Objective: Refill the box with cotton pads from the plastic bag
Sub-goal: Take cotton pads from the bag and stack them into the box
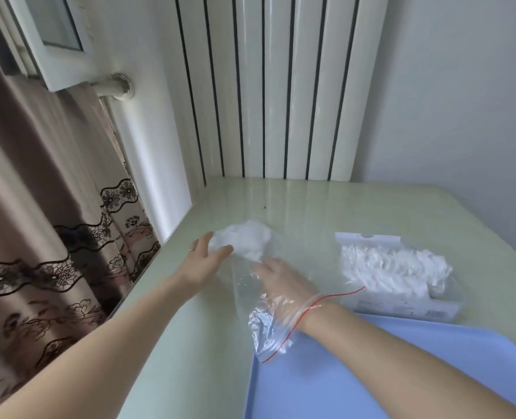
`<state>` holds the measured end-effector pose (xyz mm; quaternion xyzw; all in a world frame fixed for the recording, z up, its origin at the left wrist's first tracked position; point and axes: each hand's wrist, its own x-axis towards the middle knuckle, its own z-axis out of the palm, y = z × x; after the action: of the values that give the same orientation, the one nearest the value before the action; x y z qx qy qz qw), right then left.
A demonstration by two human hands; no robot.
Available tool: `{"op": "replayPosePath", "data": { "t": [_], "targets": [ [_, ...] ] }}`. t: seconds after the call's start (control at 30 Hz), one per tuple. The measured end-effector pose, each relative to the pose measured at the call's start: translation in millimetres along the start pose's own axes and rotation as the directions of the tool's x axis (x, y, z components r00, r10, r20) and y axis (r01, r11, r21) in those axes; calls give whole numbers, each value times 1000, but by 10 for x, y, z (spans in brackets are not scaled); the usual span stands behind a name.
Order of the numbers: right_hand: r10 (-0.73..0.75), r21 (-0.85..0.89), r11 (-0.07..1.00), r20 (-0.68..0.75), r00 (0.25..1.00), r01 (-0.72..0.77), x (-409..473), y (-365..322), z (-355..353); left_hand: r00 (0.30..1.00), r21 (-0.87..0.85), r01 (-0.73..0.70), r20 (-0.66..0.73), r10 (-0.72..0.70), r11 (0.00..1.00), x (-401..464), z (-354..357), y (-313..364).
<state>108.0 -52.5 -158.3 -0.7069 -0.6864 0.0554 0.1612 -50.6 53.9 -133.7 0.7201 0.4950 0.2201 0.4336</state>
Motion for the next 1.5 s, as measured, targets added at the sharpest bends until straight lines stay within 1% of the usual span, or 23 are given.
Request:
{"op": "replayPosePath", "data": {
  "t": [0.03, 0.1, 0.13, 0.23, 0.33, 0.4, 0.43, 0.47, 0.5, 0.57, 0.6, 0.63, 0.7, 0.8, 0.87, 1.0, 1.03, 1.1, 1.17, 1.2, 1.33, 1.4, 1.5],
  "targets": [
    [-15, 15, 1000, -8, 1000, 15, 98, 31, 61, 1000, -16, 8, 18, -8, 1000, 8, 16, -30],
    [2, -125, 992, 30, 1000, 2, 196, 71, 92, 997, -17, 58, 53, -57, 998, 39, 30, -116],
    [34, -137, 990, 51, 998, -27, 196, 107, 79, 995, 5, 77, 65, -78, 997, 38, 50, -138],
    [88, -88, 993, 42, 995, -84, 262, 205, 77, 996, 62, 79, 45, -82, 995, 88, 88, -193],
    [94, -90, 992, 25, 995, -91, 266, 241, 32, 994, -21, 87, 64, -85, 996, 98, 82, -235],
    [124, -3, 992, -77, 989, -125, 268, 216, 55, 995, -72, 80, 69, -75, 994, 91, 57, -264],
    [166, 114, 982, -148, 975, -149, 265, 180, 72, 995, -86, 79, 67, -73, 993, 99, 55, -281],
    [255, 281, 940, -191, 948, -196, 279, 141, 96, 995, -103, 81, 64, -74, 991, 112, 48, -302],
    [367, 457, 852, -172, 914, -256, 312, 104, 104, 995, -124, 82, 70, -74, 989, 118, 48, -312],
    [486, 729, 612, -41, 873, -306, 415, 10, 105, 994, -191, 87, 86, -72, 978, 113, 33, -354],
    [507, 811, 504, 1, 862, -298, 464, -13, 99, 994, -231, 87, 91, -68, 969, 107, 31, -363],
    [520, 863, 425, 15, 854, -274, 509, -36, 88, 994, -273, 85, 85, -63, 958, 102, 23, -380],
    [537, 908, 355, -2, 843, -224, 573, -68, 69, 998, -346, 57, 54, -41, 937, 107, 18, -415],
    [544, 903, 389, -65, 836, -183, 617, -63, 121, 1000, -380, 13, 30, -1, 925, 84, 40, -431],
    [571, 885, 422, -92, 816, -196, 666, -60, 177, 1000, -381, -9, 16, 16, 924, 80, 46, -443],
    [575, 893, 382, -29, 818, -237, 786, -44, 275, 1000, -349, 3, 18, 3, 937, 111, 45, -464],
    [582, 880, 410, -50, 812, -240, 805, -49, 282, 1000, -334, 5, 21, 2, 942, 115, 49, -469],
    [595, 811, 528, -140, 791, -253, 826, -68, 281, 1000, -315, 10, 24, -2, 949, 125, 58, -481],
    [604, 777, 567, -167, 779, -273, 841, -82, 280, 1000, -309, 16, 27, -8, 951, 133, 63, -481],
    [611, 790, 550, -157, 776, -273, 848, -90, 271, 999, -307, 21, 30, -13, 951, 134, 63, -473],
    [635, 903, 353, -39, 772, -244, 866, -145, 196, 999, -295, 34, 38, -24, 955, 128, 66, -466],
    [588, 920, 302, 25, 809, -248, 876, -129, 155, 999, -286, 38, 36, -29, 958, 128, 73, -466],
    [489, 922, 271, 114, 865, -275, 891, -115, 141, 999, -271, 46, 41, -36, 961, 132, 75, -457]
  ]
}}
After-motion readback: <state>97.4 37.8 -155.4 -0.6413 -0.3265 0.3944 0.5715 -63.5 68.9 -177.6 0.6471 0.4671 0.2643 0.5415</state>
